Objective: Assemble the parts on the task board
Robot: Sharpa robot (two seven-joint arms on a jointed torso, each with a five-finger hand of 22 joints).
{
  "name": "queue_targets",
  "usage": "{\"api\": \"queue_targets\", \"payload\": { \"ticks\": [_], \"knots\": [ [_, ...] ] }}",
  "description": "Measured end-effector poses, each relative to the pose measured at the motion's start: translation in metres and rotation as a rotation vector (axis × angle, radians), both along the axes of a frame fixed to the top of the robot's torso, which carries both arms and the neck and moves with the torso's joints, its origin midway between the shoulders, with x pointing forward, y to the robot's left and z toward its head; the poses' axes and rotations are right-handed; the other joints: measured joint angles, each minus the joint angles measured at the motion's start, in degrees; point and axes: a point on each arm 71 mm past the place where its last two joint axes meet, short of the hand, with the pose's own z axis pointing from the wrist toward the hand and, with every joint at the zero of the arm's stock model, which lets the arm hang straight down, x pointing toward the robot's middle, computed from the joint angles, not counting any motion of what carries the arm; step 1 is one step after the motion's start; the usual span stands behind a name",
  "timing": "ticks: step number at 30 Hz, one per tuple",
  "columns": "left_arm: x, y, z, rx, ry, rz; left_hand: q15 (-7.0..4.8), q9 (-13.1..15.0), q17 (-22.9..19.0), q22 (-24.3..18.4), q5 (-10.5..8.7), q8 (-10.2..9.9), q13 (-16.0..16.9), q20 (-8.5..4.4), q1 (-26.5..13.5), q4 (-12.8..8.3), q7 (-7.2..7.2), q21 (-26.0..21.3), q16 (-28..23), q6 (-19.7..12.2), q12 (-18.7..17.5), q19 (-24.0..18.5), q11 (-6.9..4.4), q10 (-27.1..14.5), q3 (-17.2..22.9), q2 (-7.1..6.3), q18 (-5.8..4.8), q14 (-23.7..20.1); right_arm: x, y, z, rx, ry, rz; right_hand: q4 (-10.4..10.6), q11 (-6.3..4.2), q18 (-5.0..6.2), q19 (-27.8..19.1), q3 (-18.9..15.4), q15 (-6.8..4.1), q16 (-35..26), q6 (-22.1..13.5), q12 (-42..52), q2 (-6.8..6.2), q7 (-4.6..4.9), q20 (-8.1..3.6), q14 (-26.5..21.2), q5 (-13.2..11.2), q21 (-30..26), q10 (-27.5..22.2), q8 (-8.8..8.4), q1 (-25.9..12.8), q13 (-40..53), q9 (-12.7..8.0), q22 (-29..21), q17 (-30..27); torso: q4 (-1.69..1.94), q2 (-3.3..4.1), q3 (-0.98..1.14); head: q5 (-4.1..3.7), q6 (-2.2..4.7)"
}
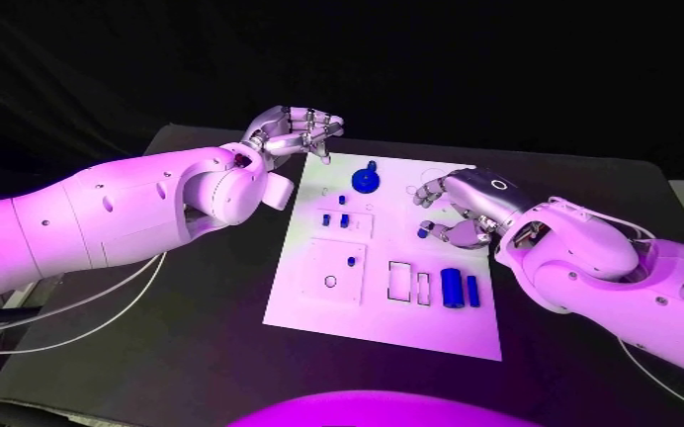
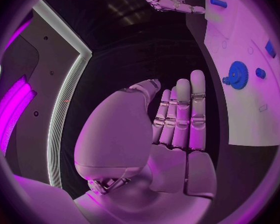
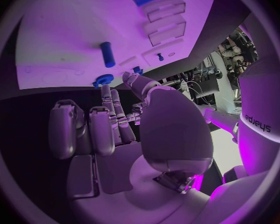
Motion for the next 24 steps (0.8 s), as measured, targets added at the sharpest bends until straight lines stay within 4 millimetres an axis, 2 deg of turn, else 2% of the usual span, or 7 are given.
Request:
{"api": "queue_targets", "payload": {
  "ticks": [9,19,24],
  "knots": [
    [0.000,0.000,0.000,-0.001,0.000,-0.003,0.00,0.0,0.0,0.0,0.00,0.0,0.0,0.00,0.0,0.0,0.00,0.0,0.0,0.0,0.0,0.0,0.00,0.0,0.0,0.00,0.00,0.0,0.011,-0.012,-0.006,-0.087,0.065,-0.028,-0.1,0.04,-0.01,-0.3,-0.6,0.00,0.0,0.0,0.3,0.00,0.00,-0.11,0.0,0.0,-0.4,-0.4,-0.16,0.0,-0.1,0.0,0.0,0.0,0.03,0.06,0.13,-0.38,0.23],
    [0.000,0.000,0.000,-0.001,0.000,-0.003,0.00,0.0,0.0,0.0,0.00,0.3,0.0,0.21,0.0,-0.2,0.00,0.0,0.0,0.0,0.3,-0.2,0.00,0.0,0.2,0.00,0.00,0.0,0.010,-0.003,-0.016,-0.127,0.108,-0.004,0.1,0.04,-0.02,-0.3,-0.7,0.00,0.0,0.2,0.9,0.49,-0.20,-0.11,0.0,0.0,-0.4,-0.4,-0.16,0.5,-0.2,0.0,0.0,-0.4,0.14,0.11,0.10,-0.19,0.06],
    [0.000,0.000,0.000,-0.001,0.000,-0.003,0.00,0.0,0.0,0.0,0.00,0.3,0.0,0.21,0.0,-0.2,0.00,0.0,0.0,0.0,0.3,-0.2,0.00,0.0,0.2,0.00,0.00,0.0,0.009,0.002,-0.019,-0.130,0.116,0.007,0.2,-0.54,-0.03,-0.3,-0.9,0.00,0.0,0.4,1.6,1.00,-0.37,-0.13,0.0,0.0,0.1,0.3,-0.15,1.0,-0.3,0.0,0.0,-0.5,0.13,0.12,0.09,-0.12,0.00]
  ]
}}
